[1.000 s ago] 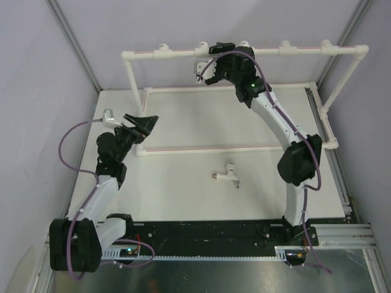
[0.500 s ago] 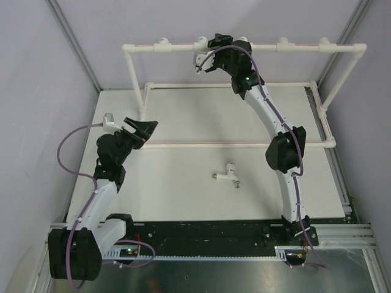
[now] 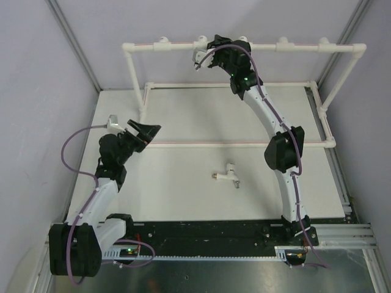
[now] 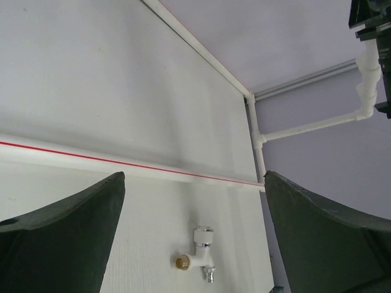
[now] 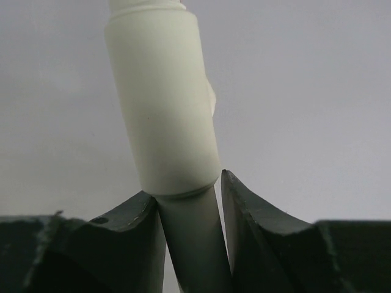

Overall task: Install the water faucets
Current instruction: Adjust the adaptor at the center of the board.

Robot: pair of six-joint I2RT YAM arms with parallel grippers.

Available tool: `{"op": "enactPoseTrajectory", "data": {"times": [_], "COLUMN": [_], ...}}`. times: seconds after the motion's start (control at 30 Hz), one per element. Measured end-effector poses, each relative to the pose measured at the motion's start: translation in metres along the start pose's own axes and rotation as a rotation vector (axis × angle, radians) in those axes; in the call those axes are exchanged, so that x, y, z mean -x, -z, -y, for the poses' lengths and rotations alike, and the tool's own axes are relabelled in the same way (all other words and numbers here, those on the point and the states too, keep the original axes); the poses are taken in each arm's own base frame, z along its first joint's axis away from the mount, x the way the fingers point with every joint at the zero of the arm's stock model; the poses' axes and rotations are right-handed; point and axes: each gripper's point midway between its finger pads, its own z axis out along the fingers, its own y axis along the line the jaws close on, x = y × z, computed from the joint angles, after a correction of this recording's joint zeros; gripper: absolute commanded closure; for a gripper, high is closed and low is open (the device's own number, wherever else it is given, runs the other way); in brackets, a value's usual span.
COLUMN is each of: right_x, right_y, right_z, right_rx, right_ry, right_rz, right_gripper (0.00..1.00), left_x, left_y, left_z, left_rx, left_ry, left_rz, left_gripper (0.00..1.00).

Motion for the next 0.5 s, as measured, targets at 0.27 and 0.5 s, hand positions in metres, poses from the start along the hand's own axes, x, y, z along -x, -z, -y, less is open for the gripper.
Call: {"op": "enactPoseTrajectory", "data": {"times": [0.27,0.5], "right_x": [0.003,0.001], "right_y": [0.002,0.010], "right_z": [0.003,0.004], "right_rx": [-0.043,-0.073], "right_ry": [-0.123,-0.208], "right_rz": [-0.081,-0.204], "right_gripper": [1.00,1.00], "left_x": [-0.013,-0.013], "left_y": [0.008,0.038], "left_z": [0.014,0.051], "left_rx": [-0.070,-0.205], "left_ry": [0.003,-0.026], "left_rz": [-0.076,-0.056], "left_gripper": [0.00,0.00]}}
